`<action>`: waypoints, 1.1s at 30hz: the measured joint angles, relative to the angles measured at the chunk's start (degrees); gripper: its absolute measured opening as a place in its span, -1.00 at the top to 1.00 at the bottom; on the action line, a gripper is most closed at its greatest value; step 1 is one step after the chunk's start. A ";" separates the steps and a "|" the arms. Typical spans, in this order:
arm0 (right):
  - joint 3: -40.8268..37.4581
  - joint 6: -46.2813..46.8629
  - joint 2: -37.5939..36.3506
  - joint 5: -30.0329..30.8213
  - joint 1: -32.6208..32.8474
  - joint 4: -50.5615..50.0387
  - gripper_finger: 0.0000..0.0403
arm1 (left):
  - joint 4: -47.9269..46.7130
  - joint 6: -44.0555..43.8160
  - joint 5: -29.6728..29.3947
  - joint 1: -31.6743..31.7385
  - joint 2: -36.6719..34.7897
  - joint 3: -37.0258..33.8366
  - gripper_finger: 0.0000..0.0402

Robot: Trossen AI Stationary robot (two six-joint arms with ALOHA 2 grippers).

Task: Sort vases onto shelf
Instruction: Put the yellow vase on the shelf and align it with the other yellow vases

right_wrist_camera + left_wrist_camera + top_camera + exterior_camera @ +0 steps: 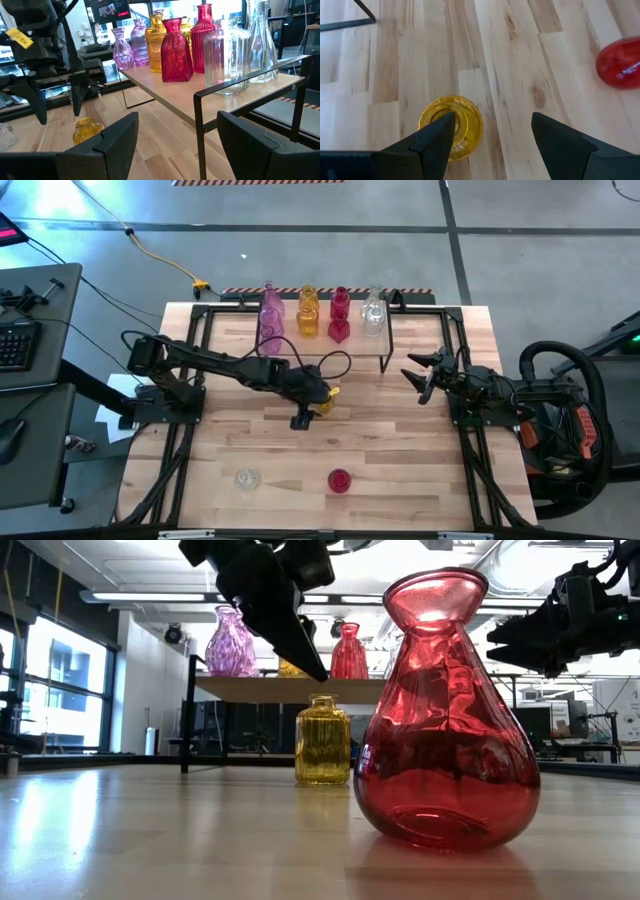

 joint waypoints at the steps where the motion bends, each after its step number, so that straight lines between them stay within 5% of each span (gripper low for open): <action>1: 0.00 0.00 0.02 0.00 0.01 0.02 -0.26 | -0.07 0.01 -0.16 0.00 0.00 0.00 -0.27; 33: 0.00 0.00 0.06 0.00 0.01 0.02 -0.26 | 2.36 -1.67 -3.51 0.00 4.79 0.17 -0.27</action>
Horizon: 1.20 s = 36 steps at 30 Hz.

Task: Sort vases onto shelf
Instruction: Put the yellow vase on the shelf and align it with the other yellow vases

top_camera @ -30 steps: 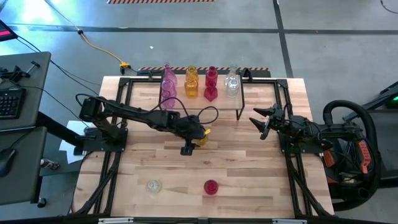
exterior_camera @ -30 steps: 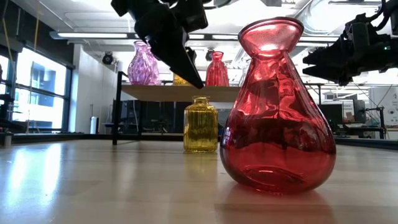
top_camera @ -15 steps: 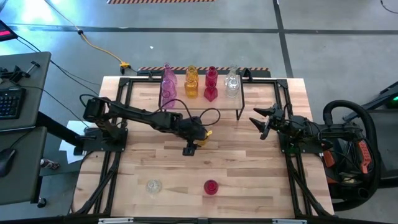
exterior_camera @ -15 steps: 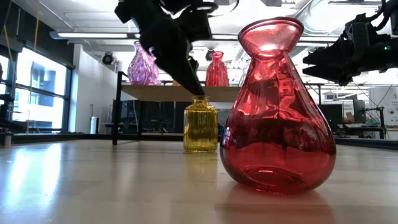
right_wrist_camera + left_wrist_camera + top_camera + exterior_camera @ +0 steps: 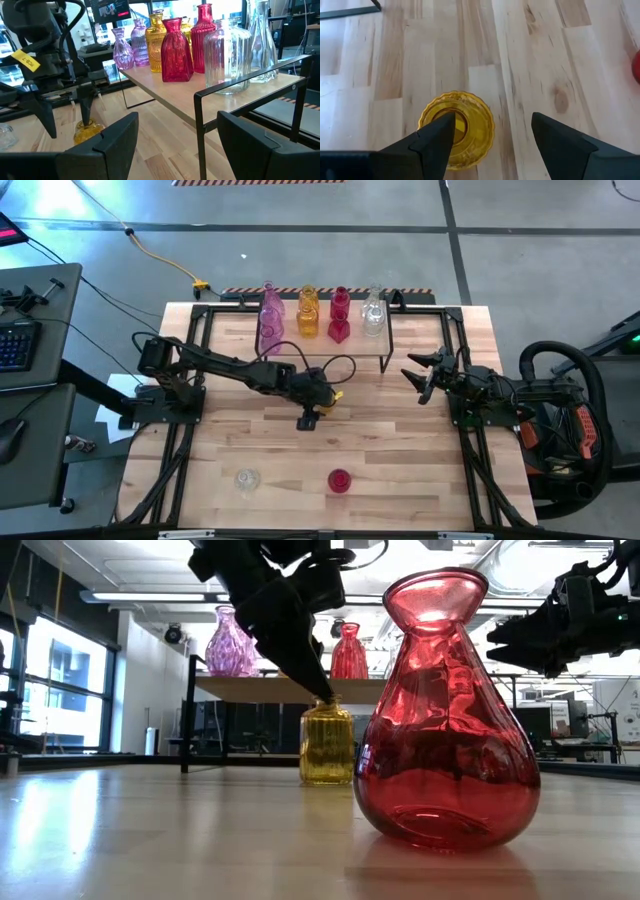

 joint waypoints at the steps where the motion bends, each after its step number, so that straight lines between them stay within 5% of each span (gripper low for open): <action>1: 0.00 0.00 -0.02 0.00 -0.02 -0.02 -0.26 | 0.06 -0.09 -0.36 0.00 0.00 0.00 -0.27; 24: 0.00 0.00 -0.02 0.00 -0.01 -0.02 -0.26 | -0.07 0.86 -0.25 0.59 0.09 -0.09 -0.25; 36: 0.00 0.00 -0.02 0.00 -0.02 -0.02 -0.26 | -0.53 0.85 -3.52 0.55 0.13 -0.11 0.32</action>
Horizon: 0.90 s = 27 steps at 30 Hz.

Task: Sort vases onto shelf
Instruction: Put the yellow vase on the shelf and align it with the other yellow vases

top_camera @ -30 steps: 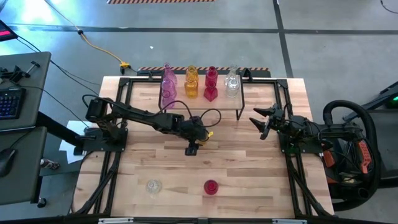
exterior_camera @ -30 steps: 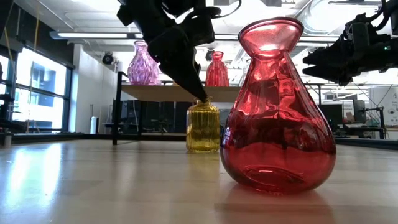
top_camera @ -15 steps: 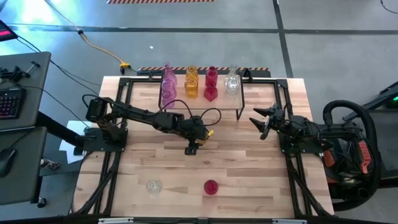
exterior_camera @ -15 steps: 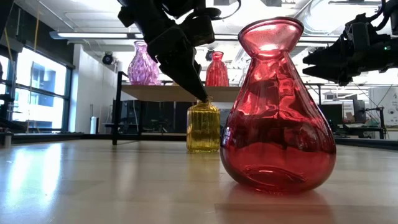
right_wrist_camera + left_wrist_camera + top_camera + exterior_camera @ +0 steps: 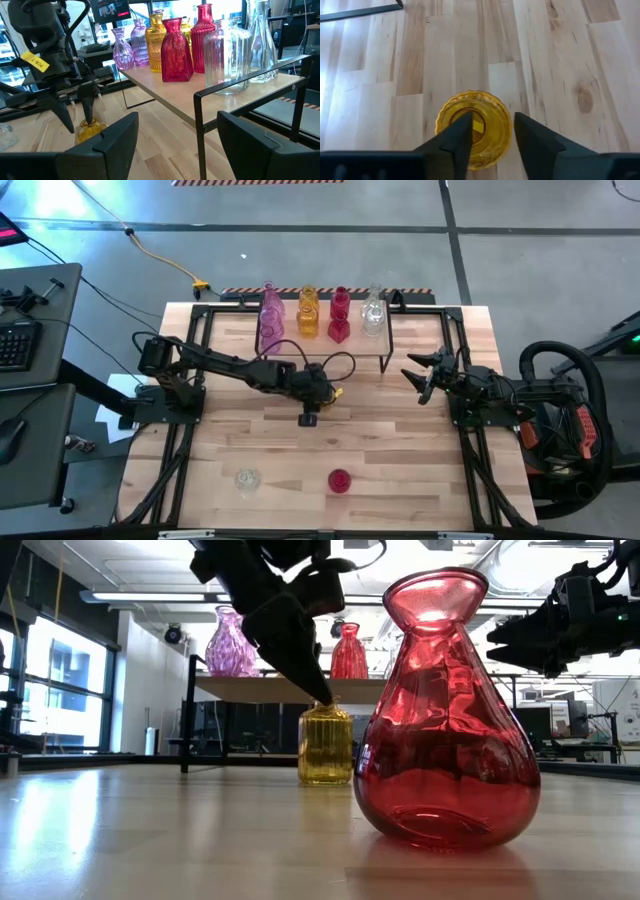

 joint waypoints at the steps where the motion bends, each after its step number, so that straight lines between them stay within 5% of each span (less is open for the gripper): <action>1: 0.00 0.00 0.00 0.00 0.01 0.02 -0.26 | -0.02 0.01 -0.06 0.00 0.00 0.00 0.38; 12: 0.00 0.00 0.00 0.00 0.01 0.01 -0.26 | -0.46 0.01 0.02 -0.02 -0.11 0.00 0.91; 27: 0.00 0.00 -0.02 -0.02 0.00 0.02 -0.26 | -2.36 0.10 -1.33 -0.11 -1.43 -0.11 0.93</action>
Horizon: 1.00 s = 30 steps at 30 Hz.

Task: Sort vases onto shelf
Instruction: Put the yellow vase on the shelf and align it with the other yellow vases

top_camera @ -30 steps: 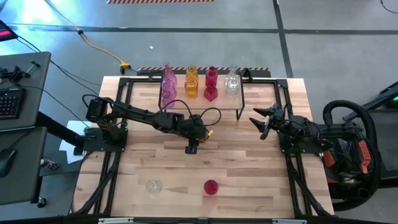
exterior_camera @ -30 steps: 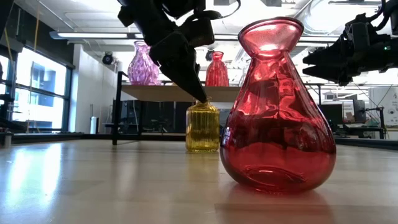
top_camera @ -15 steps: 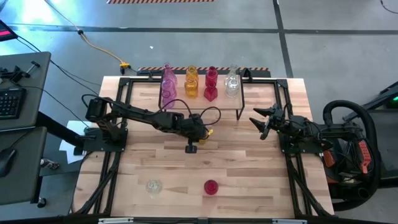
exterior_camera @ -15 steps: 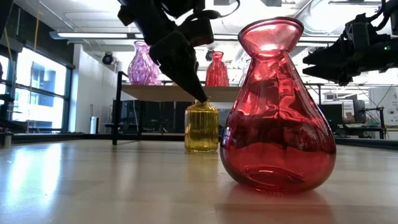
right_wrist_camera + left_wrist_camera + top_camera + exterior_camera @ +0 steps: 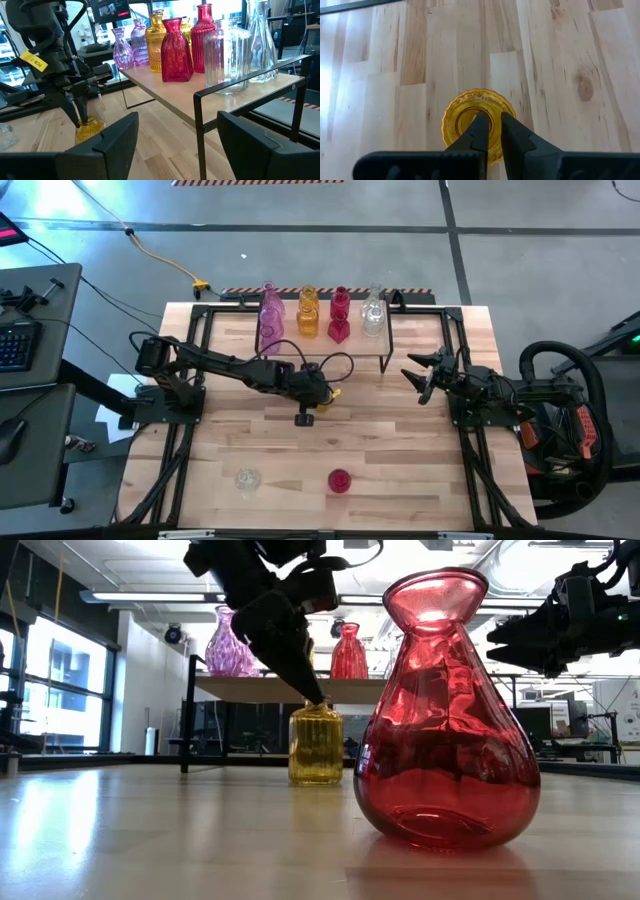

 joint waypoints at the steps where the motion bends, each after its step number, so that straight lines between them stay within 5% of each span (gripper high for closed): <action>1: 0.00 0.00 0.00 0.02 0.00 -0.01 -0.26 | -0.25 0.00 -0.07 -0.06 -0.19 -0.02 0.93; 8: -0.01 0.00 0.00 0.02 0.02 0.00 -0.26 | -1.83 -0.06 -0.55 -0.62 -0.28 0.69 0.93; 30: -0.01 0.00 0.00 0.01 0.00 0.00 -0.26 | -25.62 5.07 -2.87 -0.74 -0.30 17.76 0.94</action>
